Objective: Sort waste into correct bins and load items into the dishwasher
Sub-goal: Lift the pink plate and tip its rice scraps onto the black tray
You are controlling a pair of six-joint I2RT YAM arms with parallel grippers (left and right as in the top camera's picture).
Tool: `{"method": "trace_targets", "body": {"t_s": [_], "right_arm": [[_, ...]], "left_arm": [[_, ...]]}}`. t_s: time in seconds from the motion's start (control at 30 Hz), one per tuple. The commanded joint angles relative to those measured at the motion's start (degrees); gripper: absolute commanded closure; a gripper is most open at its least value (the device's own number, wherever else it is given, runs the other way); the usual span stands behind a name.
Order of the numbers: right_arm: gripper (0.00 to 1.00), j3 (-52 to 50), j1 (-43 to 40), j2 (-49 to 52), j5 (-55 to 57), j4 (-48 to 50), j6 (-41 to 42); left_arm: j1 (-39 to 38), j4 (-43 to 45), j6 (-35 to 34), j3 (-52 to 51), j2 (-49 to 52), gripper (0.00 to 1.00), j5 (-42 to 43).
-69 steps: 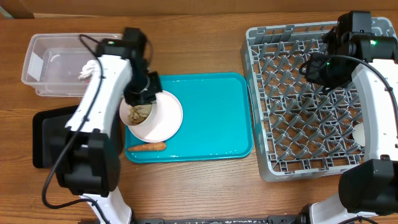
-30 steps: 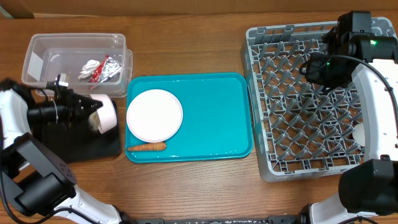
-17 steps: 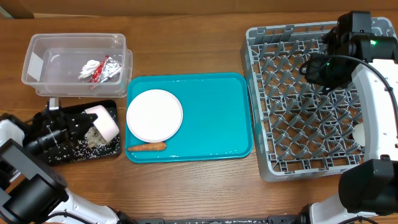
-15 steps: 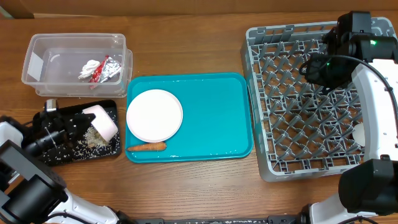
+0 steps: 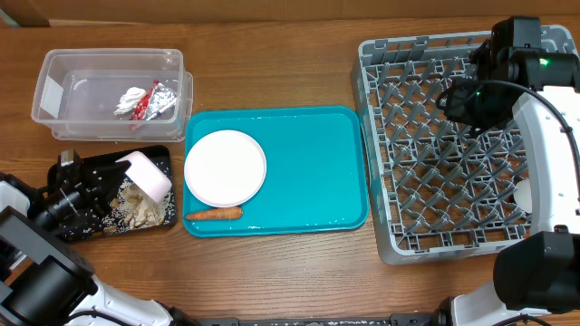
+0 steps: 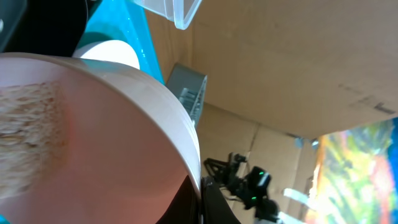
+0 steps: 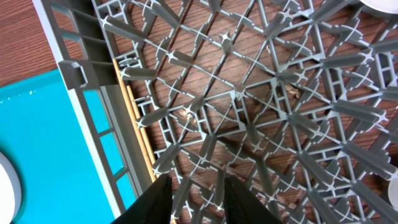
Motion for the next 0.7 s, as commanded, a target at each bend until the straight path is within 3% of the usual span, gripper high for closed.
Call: {"method": "trace_targets", "body": {"t_s": [0.0, 0.2, 0.27, 0.33, 0.37, 0.53, 0.67], "right_arm": [[0.70, 0.9, -0.2, -0.9, 0.5, -0.1, -0.2], [0.70, 0.9, -0.2, -0.9, 0.5, -0.2, -0.2], [0.70, 0.9, -0.2, -0.9, 0.5, -0.4, -0.2], [0.70, 0.9, -0.2, -0.9, 0.5, -0.4, -0.2], [0.70, 0.9, -0.2, -0.9, 0.5, -0.5, -0.2], [0.70, 0.9, -0.2, -0.9, 0.5, -0.5, -0.2], [0.70, 0.9, -0.2, -0.9, 0.5, -0.6, -0.2]], "left_arm": [[0.4, 0.1, -5.0, -0.4, -1.3, 0.96, 4.7], [0.4, 4.9, -4.2, -0.4, -1.3, 0.96, 2.2], [0.4, 5.1, 1.6, -0.3, -1.3, 0.96, 2.8], [0.4, 4.7, 1.6, -0.3, -1.0, 0.96, 3.1], [0.4, 5.9, 6.1, -0.3, -1.0, 0.96, 4.3], [0.4, 9.2, -0.2, -0.3, -0.6, 0.96, 4.2], [0.1, 8.9, 1.0, -0.3, -0.6, 0.96, 3.0]]}}
